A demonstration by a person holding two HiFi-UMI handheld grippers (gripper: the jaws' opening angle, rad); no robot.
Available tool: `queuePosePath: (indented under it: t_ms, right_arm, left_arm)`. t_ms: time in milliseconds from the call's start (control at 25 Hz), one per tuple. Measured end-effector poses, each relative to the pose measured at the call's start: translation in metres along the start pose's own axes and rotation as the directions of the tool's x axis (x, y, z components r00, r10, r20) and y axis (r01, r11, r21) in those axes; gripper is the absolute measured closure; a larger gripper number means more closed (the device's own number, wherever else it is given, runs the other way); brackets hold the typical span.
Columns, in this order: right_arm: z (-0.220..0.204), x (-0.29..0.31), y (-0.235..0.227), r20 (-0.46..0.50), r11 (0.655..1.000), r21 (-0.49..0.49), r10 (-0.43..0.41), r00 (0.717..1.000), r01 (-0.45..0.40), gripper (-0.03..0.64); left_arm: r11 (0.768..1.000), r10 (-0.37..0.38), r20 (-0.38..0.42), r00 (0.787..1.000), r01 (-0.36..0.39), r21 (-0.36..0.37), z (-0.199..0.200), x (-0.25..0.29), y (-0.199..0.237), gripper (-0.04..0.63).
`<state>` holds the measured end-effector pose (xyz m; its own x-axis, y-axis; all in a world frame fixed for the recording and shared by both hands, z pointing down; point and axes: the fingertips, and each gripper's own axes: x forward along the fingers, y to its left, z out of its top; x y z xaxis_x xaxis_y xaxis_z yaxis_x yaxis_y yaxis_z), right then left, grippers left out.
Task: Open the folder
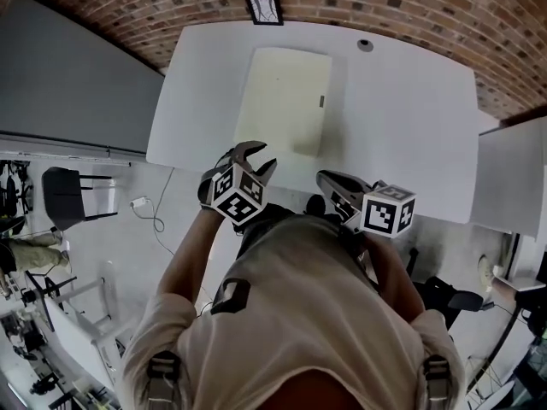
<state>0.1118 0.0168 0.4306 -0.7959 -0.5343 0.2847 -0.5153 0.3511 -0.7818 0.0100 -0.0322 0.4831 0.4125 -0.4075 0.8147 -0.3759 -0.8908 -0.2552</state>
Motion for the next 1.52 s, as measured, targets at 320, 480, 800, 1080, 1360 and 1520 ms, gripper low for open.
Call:
queuePosePath:
  t_ms: [320,480,800,1080,1360,1520]
  right_arm:
    - [-0.007,0.011,-0.014,-0.098,0.999,0.008,0.054,0.994,-0.053,0.611]
    - [-0.008,0.018,-0.012,-0.130,0.998,-0.009,0.062,0.990,-0.064,0.611]
    - [-0.008,0.022,-0.033,-0.157,1.000,-0.003,0.013,0.988,-0.014,0.611]
    - [-0.011,0.028,-0.047,-0.174,0.999,0.008,-0.030,0.984,0.032,0.611]
    - [-0.011,0.037,-0.050,-0.177,0.999,0.015,-0.034,0.984,0.037,0.611]
    - [-0.015,0.045,-0.065,-0.193,0.998,0.030,-0.051,0.980,0.058,0.611]
  left_arm:
    - [0.923,0.204,-0.276,0.939,-0.090,0.374,-0.046,0.055,0.039,0.394]
    - [0.897,0.191,-0.295,0.936,-0.044,0.441,-0.056,0.065,0.036,0.394]
    - [0.872,0.203,-0.260,0.944,-0.053,0.487,-0.070,0.081,0.032,0.396]
    - [0.878,0.176,-0.220,0.960,-0.052,0.476,-0.063,0.081,0.036,0.416]
    - [0.857,0.168,-0.174,0.970,-0.056,0.512,-0.060,0.081,0.034,0.439]
    - [0.856,0.173,-0.101,0.980,-0.099,0.507,-0.055,0.081,0.032,0.475]
